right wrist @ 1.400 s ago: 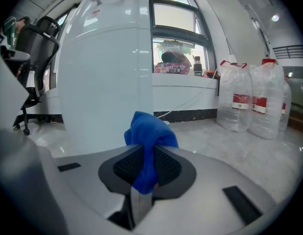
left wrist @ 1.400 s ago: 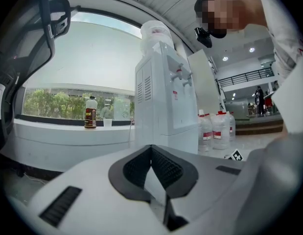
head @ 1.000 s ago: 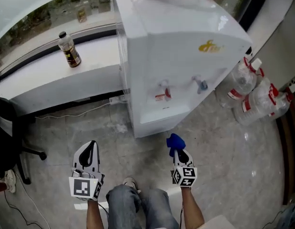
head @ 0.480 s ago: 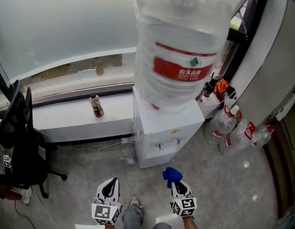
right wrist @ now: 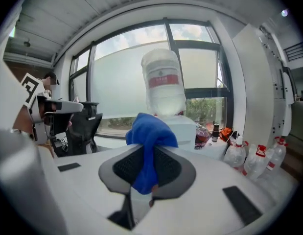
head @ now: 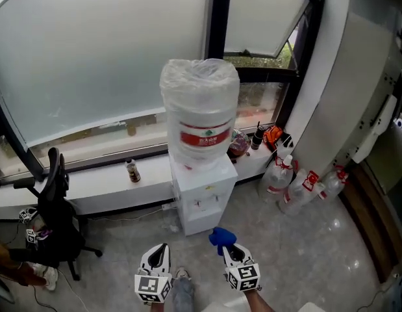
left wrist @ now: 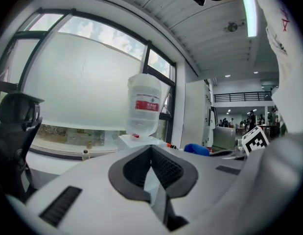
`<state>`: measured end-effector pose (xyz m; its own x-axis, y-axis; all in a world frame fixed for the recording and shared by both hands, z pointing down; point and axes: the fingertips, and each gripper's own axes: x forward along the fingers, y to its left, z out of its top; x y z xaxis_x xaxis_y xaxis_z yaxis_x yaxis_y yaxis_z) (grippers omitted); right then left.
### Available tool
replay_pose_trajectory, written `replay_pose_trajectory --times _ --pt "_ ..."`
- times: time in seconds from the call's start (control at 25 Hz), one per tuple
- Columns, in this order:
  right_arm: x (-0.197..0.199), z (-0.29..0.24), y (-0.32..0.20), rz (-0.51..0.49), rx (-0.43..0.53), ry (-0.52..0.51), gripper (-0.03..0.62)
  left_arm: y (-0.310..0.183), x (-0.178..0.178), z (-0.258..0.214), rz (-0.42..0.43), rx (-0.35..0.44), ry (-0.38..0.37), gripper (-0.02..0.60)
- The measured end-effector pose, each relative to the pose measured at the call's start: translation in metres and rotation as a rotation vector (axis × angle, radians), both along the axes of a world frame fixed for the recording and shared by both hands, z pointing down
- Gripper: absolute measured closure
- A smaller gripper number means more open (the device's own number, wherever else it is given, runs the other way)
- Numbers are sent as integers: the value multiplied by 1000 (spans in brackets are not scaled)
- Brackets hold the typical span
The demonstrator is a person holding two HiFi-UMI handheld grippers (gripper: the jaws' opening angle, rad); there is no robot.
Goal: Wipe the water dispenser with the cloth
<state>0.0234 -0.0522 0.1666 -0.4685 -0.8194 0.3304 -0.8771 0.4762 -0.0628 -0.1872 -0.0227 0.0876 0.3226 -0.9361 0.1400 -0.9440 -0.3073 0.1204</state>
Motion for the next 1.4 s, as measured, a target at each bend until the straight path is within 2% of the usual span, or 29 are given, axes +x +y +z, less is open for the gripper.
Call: replay_pose_trajectory --times 0.12,0.32,0.48,0.6,0.76,1.0,1.4 --pt "5 -38 29 -12 57 -22 528 27 21 -31 8 31 -11 570" --pt "30 -79 105 -9 115 -56 528 96 66 -57 56 40 -25 569" --pt "53 -86 173 -28 105 -60 528 153 100 -62 88 29 -50 569" --pt "64 -84 206 -31 85 -60 528 180 111 -64 93 21 -43 569" --pt "66 -86 234 -32 78 -50 528 204 113 -64 98 10 -39 570" --pt "59 -102 246 0 88 -39 528 221 103 -64 114 -10 -31 571" --pt "42 -118 258 -2 113 -23 528 229 91 -81 124 24 -29 570"
